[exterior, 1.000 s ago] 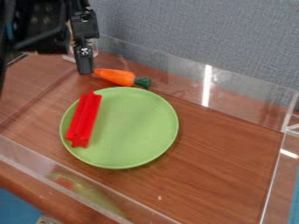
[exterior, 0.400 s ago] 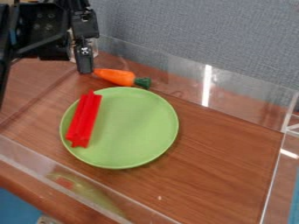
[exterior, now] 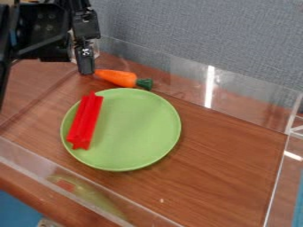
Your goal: Move the carrot from the green plate to the table
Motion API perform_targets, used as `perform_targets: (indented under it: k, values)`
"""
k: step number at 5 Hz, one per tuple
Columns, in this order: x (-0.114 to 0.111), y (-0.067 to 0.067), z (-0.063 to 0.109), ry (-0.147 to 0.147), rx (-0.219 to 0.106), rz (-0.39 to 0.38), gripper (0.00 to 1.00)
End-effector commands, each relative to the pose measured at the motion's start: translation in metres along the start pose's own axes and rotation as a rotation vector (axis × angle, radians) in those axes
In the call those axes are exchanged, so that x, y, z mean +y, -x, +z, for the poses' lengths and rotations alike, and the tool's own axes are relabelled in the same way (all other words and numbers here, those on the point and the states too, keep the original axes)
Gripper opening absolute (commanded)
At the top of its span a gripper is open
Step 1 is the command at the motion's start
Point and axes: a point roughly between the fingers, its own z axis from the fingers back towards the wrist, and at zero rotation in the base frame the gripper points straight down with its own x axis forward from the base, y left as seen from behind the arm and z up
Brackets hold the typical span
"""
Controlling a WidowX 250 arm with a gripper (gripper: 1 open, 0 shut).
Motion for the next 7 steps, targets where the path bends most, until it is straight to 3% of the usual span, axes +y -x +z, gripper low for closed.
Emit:
perform_targets:
  k: [1, 2, 3, 5, 7]
  values:
    - [-0.029, -0.04, 0.035, -0.003, -0.128, 0.048, 0.0]
    - [-0.037, -0.04, 0.035, 0.001, -0.14, 0.067, 0.0]
    - [-0.028, -0.046, 0.026, 0.01, -0.144, 0.077, 0.0]
    - [-0.024, -0.049, -0.002, 0.04, -0.136, 0.079, 0.0]
    - [-0.031, -0.059, 0.0, 0.055, -0.156, 0.131, 0.0]
